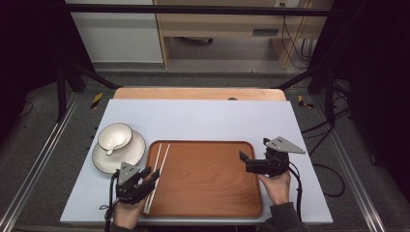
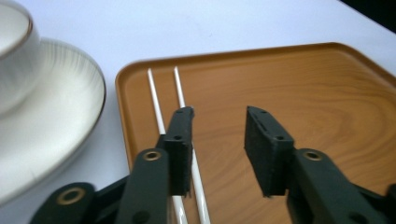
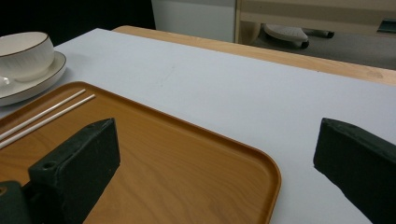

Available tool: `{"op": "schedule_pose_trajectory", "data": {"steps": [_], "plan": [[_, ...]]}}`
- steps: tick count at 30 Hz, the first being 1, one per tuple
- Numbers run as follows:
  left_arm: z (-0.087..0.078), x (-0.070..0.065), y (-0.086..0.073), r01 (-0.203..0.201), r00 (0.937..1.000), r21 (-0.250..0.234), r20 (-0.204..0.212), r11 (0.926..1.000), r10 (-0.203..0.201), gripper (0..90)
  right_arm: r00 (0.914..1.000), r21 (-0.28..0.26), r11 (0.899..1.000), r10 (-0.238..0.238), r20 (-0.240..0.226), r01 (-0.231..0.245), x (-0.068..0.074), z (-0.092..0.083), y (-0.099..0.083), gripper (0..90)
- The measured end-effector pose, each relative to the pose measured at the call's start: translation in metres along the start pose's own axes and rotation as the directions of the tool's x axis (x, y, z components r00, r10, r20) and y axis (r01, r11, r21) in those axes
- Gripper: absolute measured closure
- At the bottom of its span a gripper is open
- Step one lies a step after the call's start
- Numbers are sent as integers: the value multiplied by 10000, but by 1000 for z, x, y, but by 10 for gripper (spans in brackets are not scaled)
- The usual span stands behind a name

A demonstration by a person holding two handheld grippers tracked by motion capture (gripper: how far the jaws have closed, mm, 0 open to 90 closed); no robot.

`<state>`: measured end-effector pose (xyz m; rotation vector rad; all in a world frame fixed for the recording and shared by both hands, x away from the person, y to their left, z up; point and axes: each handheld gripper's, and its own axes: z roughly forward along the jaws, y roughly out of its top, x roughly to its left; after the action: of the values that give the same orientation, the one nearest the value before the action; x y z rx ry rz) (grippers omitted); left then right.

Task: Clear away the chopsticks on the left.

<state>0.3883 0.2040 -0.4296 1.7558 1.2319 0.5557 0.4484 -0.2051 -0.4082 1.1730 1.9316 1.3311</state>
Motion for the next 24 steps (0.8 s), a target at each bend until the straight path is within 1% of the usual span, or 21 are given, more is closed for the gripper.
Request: {"op": "schedule_pose_trajectory", "data": {"steps": [1,2,3,4,5,6,7,8,9,11,12,15,16,19,22,24], "plan": [[-2,3,5,-237,9993,-76,292,9997,239,582,10000,-5,10000,15,2,-15,0,0,0,7],[-3,4,7,-387,9983,-138,419,9992,393,558,10000,-28,10000,41,23,-40,0,-1,0,7],[-5,6,10,-605,9965,-178,570,9980,614,544,10000,-35,10000,57,26,-57,-1,-1,0,7],[-6,8,14,-854,9931,-231,789,9961,869,526,10000,-50,9999,91,17,-91,-1,-1,0,7],[-7,10,16,-930,9910,-238,942,9954,949,512,10000,-46,10000,61,29,-61,-2,-1,0,7],[-8,14,19,-899,9889,-220,1171,9957,918,497,10000,-47,10000,67,27,-67,-2,-2,0,7],[-9,19,21,-859,9847,-229,1504,9960,883,470,9999,-53,9999,100,38,-100,-2,-2,0,7],[-9,21,23,-864,9824,-262,1640,9959,896,470,9999,-53,9999,100,38,-100,-2,-2,0,7],[-9,27,24,-968,9799,-223,1729,9951,992,457,9999,-41,9999,109,40,-109,-2,-2,0,7],[-9,33,25,-1253,9786,-88,1636,9921,1250,416,9999,-52,9999,113,59,-112,-3,-2,0,7],[-10,35,24,-1404,9769,-52,1618,9901,1394,416,9999,-52,9999,113,59,-112,-3,-2,0,7],[-11,45,20,-1633,9719,30,1720,9866,1604,378,9999,-10,9999,118,95,-118,-3,-2,0,7],[-12,48,18,-1711,9710,129,1716,9852,1664,364,9999,-7,9999,121,103,-120,-4,-2,-1,7],[-13,57,13,-1811,9720,276,1575,9831,1746,331,9998,49,9999,147,139,-147,-5,-1,-2,7],[-14,66,7,-1626,9743,243,1619,9864,1566,313,9998,67,9998,167,149,-168,-6,-2,-2,7],[-15,70,3,-1596,9750,208,1600,9870,1543,293,9997,87,9998,157,205,-159,-7,-2,-3,7]]}}
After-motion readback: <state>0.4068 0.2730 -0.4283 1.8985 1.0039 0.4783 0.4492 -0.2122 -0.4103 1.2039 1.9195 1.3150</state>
